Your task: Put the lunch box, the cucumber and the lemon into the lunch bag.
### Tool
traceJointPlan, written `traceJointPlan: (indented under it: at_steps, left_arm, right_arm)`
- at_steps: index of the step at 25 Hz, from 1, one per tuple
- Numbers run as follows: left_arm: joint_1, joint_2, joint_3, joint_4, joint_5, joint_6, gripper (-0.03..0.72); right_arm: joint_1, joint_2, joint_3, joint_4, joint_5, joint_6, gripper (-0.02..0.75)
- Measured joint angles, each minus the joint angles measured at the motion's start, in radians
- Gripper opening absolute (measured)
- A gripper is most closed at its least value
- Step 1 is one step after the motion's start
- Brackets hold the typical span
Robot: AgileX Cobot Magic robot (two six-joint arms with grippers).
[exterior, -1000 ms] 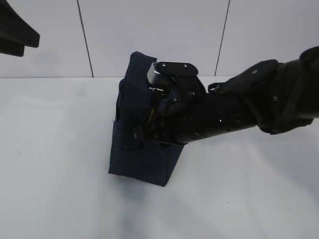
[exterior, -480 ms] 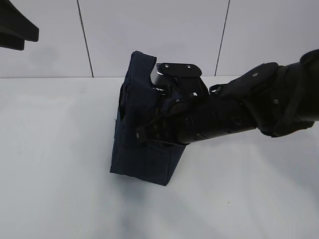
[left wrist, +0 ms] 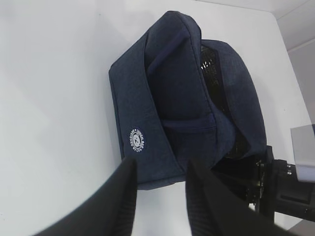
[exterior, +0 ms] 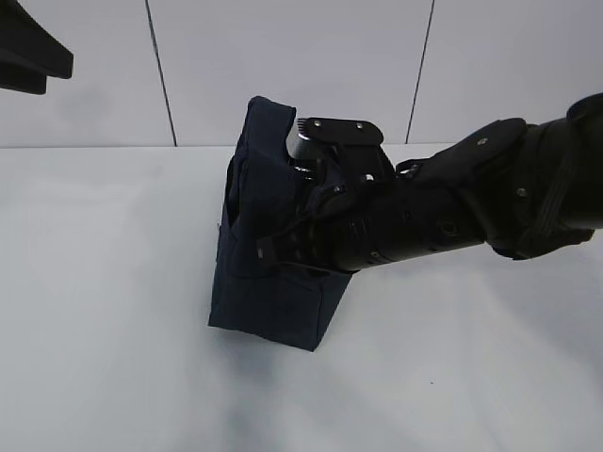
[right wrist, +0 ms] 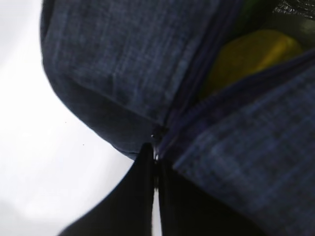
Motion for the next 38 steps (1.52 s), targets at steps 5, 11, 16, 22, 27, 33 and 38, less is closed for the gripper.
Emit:
traceJointPlan:
  at_steps: [5, 11, 16, 22, 27, 33, 38]
  left_arm:
    - [0.0, 0.0, 0.0, 0.0, -0.002, 0.0, 0.245]
    - [0.0, 0.0, 0.0, 0.0, -0.002, 0.0, 0.245]
    - [0.0, 0.0, 0.0, 0.0, -0.002, 0.0, 0.245]
    - [0.0, 0.002, 0.0, 0.0, -0.002, 0.0, 0.245]
    - [0.0, 0.002, 0.0, 0.0, -0.004, 0.0, 0.245]
    - [0.0, 0.002, 0.0, 0.0, -0.004, 0.0, 0.244]
    - [0.0, 0.002, 0.0, 0.0, -0.004, 0.0, 0.244]
  right_arm:
    - [0.002, 0.0, 0.0, 0.0, 0.059, -0.014, 0.008]
    - [0.004, 0.0, 0.005, 0.118, 0.125, -0.179, 0.008]
    - [0.019, 0.0, 0.007, 0.408, 0.127, -0.511, 0.008]
    - [0.077, 0.0, 0.009, 0.777, 0.157, -1.004, 0.008]
    - [0.133, 0.0, 0.009, 1.097, 0.231, -1.432, 0.008]
    - [0.186, -0.002, 0.007, 1.435, 0.388, -1.839, 0.008]
    - [0.202, -0.039, -0.07, 1.661, 0.57, -2.105, 0.008]
